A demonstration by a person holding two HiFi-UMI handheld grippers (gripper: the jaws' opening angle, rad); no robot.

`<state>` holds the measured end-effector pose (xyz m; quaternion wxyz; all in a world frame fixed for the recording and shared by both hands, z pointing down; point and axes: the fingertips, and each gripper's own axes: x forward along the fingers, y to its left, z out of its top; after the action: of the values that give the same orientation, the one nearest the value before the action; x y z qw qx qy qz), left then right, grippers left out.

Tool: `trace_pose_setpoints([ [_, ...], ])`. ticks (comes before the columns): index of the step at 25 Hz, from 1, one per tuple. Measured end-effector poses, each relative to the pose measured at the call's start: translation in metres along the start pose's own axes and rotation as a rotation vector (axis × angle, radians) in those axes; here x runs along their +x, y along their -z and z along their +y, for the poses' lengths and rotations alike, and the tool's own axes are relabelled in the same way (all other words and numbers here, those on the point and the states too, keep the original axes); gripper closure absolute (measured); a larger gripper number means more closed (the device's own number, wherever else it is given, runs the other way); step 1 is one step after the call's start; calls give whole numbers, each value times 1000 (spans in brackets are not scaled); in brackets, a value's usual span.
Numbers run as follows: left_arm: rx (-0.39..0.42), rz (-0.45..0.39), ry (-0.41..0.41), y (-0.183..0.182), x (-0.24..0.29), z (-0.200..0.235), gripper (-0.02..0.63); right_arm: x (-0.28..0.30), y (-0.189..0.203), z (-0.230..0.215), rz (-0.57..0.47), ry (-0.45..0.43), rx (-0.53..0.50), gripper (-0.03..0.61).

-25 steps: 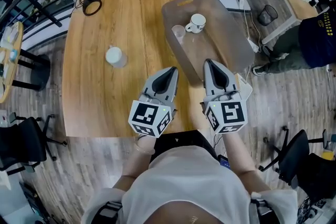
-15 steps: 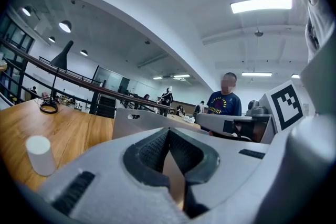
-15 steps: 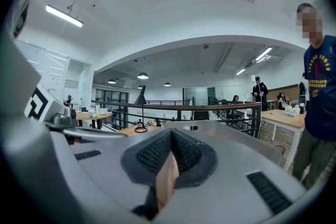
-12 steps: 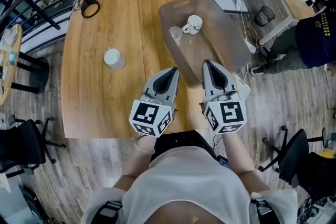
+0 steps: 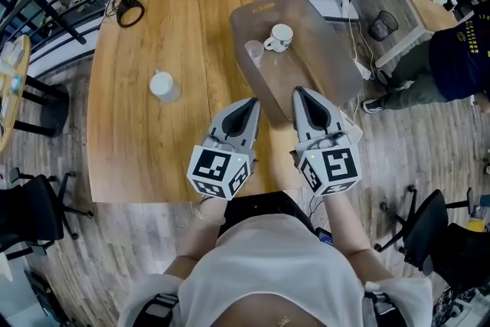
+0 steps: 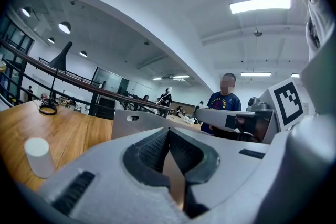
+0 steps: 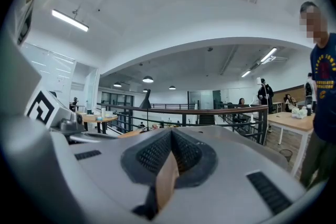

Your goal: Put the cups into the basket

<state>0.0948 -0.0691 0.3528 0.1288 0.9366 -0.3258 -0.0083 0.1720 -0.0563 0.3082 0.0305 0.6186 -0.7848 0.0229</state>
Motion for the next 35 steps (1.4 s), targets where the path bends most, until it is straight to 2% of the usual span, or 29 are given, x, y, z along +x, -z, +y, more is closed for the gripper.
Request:
trace_pose_setpoints([
  [6,1,-12,-31,-4,-6,8,607,7,-21,21,-62,-115,12,566],
  [17,-18,-56,-224,-15,-53,69,607,46,-36,98,-82,-350,8,566],
  [24,-40,-73,-392,-14,-101,109,607,71,-21,159,-51,-527,25,566],
  [28,-49,-73,-483,-8,-125,126,607,87,-6,182,-16,-592,34,566],
  [35,-75,-74,-544,5,-141,147,607,108,23,204,50,-651,66,566],
])
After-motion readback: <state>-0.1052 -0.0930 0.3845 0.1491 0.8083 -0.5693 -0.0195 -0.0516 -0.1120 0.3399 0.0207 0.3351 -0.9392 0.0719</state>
